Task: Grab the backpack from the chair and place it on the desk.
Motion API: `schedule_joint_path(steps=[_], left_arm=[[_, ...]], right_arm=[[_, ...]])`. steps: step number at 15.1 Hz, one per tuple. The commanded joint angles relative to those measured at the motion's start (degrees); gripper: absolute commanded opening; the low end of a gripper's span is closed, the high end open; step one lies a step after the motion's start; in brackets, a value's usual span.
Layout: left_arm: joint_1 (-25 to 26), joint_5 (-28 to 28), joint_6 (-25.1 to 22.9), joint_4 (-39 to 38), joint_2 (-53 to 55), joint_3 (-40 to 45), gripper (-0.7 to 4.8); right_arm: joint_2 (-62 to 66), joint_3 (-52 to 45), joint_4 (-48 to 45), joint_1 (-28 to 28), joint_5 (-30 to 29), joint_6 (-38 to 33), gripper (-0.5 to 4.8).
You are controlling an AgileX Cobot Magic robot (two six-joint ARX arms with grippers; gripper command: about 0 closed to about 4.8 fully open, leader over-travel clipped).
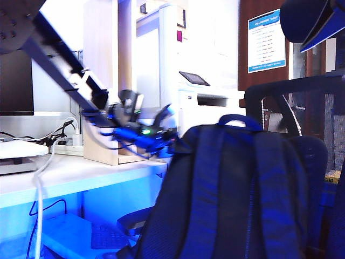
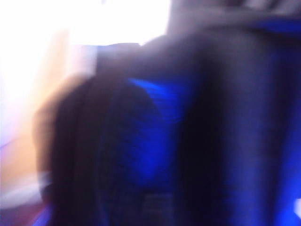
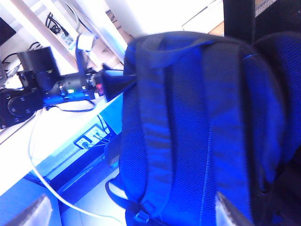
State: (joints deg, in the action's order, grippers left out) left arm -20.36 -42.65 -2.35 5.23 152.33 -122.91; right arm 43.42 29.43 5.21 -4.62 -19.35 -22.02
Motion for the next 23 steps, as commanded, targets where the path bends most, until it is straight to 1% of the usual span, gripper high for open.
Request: schedule_joint_path(steps=[1,3,6,9,10,12,15,17,18,19,20,21,22,23], left_arm=[[-0.66,-4.44,-0.15,2.93,-0.57,-0.70,-0.08],[-0.57,-4.94,1.29,2.10,-1.84,-1.40,-0.07],[-0.57,-3.50,1.29,2.12,-8.26,-1.40,-0.07],[-0.57,-3.63,1.27,1.05,-17.07,-1.40,-0.07],[-0.57,-3.52,1.27,0.55,-22.73,-1.40,-0.07],[-0.57,-3.17,1.25,0.44,-29.16,-1.40,-0.07],[-0.28,-0.46,1.07,-0.68,-37.05,-1.40,-0.07],[-0.22,2.69,0.81,-1.92,-42.36,-1.40,-0.07],[-0.22,5.70,-0.15,-3.58,-45.16,-1.40,-0.07],[0.11,11.19,-6.84,-7.56,-50.38,-1.40,-0.07],[0.98,14.91,-10.08,-9.42,-53.53,-1.42,-0.07],[1.81,17.94,-11.15,-10.86,-56.78,-1.42,-0.07],[3.65,18.91,-11.15,-11.61,-59.32,-1.42,-0.07],[7.26,20.39,-11.17,-12.74,-62.23,-1.42,-0.07]], right_arm=[[-0.07,0.20,-0.37,0.00,-0.26,0.17,4.79],[-0.20,0.20,1.16,0.00,-0.31,0.20,4.79],[-0.17,0.20,3.72,0.00,-0.28,1.29,4.79],[-0.31,0.20,3.83,0.00,-0.28,1.51,4.79],[-1.40,0.20,3.43,0.00,-0.26,1.49,4.79],[-4.59,0.20,3.85,0.00,-0.26,1.49,4.79],[-9.51,0.20,4.42,-0.02,-0.07,1.46,4.79],[-12.44,0.20,7.04,-0.02,-0.09,1.46,4.79],[-13.84,0.20,9.66,-0.02,-0.11,1.44,4.79],[-16.85,0.20,14.08,-0.02,-0.11,1.46,4.79],[-19.08,0.20,15.74,-0.02,-0.11,1.49,4.79],[-21.40,0.17,16.00,0.00,-0.04,1.68,4.79],[-23.76,0.17,15.47,0.00,0.17,2.89,4.79],[-26.21,0.17,15.34,0.00,0.81,2.97,4.79]])
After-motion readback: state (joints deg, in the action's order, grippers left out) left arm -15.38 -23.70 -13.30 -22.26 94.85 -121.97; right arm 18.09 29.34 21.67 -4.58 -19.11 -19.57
